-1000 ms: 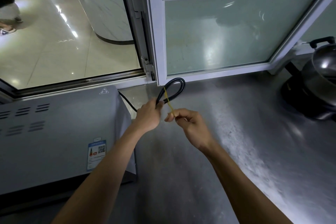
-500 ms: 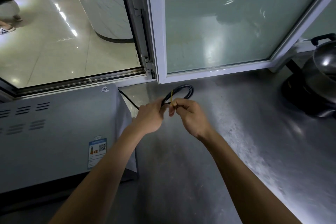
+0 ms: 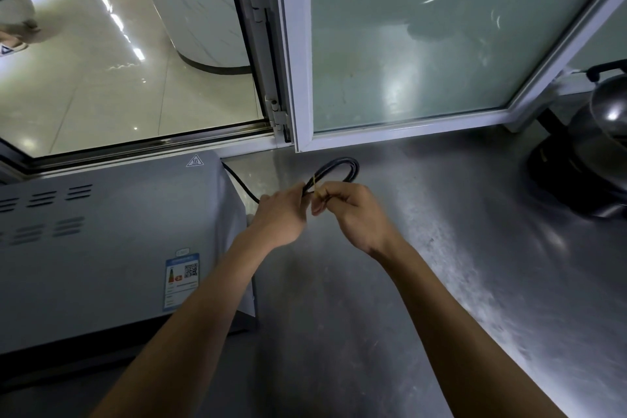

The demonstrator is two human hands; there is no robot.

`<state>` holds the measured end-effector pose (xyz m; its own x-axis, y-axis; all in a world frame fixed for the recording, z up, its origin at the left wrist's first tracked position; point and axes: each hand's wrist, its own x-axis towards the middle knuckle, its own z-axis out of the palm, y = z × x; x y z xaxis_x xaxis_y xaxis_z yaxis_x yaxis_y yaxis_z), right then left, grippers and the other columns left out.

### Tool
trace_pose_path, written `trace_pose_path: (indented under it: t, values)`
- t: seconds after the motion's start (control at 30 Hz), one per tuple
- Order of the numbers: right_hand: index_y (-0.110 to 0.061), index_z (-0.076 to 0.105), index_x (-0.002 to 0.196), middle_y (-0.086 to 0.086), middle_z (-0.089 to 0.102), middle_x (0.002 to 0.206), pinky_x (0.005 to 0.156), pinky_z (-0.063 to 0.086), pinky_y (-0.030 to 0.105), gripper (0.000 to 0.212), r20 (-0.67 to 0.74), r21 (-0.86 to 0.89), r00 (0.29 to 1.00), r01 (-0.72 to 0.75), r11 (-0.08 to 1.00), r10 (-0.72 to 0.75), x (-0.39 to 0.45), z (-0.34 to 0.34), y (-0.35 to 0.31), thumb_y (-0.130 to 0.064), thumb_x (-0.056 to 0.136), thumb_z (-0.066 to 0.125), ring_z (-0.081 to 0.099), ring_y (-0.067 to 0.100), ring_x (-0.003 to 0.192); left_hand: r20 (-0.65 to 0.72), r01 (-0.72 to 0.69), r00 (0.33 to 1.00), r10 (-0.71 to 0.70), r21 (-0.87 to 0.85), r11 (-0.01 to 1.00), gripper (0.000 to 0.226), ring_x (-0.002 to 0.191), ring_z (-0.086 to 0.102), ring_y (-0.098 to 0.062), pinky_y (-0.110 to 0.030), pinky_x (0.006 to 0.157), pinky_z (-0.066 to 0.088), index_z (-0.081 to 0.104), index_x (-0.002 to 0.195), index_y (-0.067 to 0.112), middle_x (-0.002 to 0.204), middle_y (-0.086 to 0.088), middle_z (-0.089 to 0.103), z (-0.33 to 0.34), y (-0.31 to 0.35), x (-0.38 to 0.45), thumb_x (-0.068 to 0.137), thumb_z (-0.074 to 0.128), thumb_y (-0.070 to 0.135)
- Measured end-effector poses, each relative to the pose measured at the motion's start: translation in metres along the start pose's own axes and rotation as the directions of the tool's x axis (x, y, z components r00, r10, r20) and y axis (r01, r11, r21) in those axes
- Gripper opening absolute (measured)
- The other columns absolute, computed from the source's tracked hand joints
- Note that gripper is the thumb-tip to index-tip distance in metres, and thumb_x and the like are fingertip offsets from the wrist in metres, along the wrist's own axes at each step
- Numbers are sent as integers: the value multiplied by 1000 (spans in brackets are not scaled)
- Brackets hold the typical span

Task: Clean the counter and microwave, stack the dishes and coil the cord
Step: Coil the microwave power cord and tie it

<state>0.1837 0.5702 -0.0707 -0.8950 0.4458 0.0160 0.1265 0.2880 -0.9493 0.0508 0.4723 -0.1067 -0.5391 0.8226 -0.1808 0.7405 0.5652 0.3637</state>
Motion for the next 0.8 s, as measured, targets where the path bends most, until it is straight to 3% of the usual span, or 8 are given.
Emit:
trace_pose_path:
  t: [0.13, 0.3, 0.4, 0.5, 0.67, 0.8]
  values:
    - [-3, 70, 84, 6, 70, 83, 82, 49, 20, 28, -22, 58, 999, -22, 998, 23, -4, 0, 4, 9, 88, 45, 65, 13, 84, -61, 17, 998, -27, -168, 986, 23, 73, 57, -27, -43, 75, 44, 47, 116, 19, 85, -2, 61, -2, -1, 3, 107, 30, 31]
    - [-4, 71, 88, 7, 70, 84, 82, 52, 25, 30, -40, 105, 997, -60, 993, 65, -11, -1, 17, 10, 89, 44, 65, 17, 85, -47, 111, 988, -148, -452, 885, 33, 78, 63, -32, -54, 75, 55, 49, 106, 18, 84, -8, 59, -9, -2, 5, 105, 29, 43]
    - [-9, 73, 91, 4, 71, 87, 78, 51, 24, 33, -46, -36, 994, -101, 994, 99, -16, 0, 26, 8, 89, 45, 66, 12, 78, -92, 103, 981, -171, -501, 859, 34, 75, 54, -26, -39, 69, 46, 49, 98, 14, 80, -7, 54, -16, 0, 5, 106, 31, 41]
    - [-6, 75, 95, 3, 73, 96, 76, 52, 20, 35, -2, -108, 996, -90, 990, 90, -18, 2, 35, 14, 88, 46, 68, 14, 72, -120, 70, 980, -159, -538, 840, 26, 65, 46, -18, -34, 60, 34, 50, 92, 18, 76, -4, 51, -20, 5, 3, 106, 34, 34]
    - [-9, 78, 103, 11, 76, 94, 74, 60, 33, 17, 109, -92, 978, -169, 981, 179, -8, -2, 40, -4, 92, 66, 73, 24, 70, -138, 39, 980, -142, -570, 821, 25, 66, 46, -12, -34, 64, 35, 46, 83, 31, 75, 6, 50, -11, 0, 2, 106, 36, 27]
    - [-9, 77, 105, 18, 76, 93, 74, 61, 41, 21, 179, 50, 971, -173, 984, 161, -10, -8, 32, -13, 85, 76, 72, 19, 68, -115, 61, 981, -156, -578, 814, 25, 65, 45, -12, -34, 64, 36, 47, 83, 30, 73, 7, 49, -9, -3, -1, 106, 37, 29]
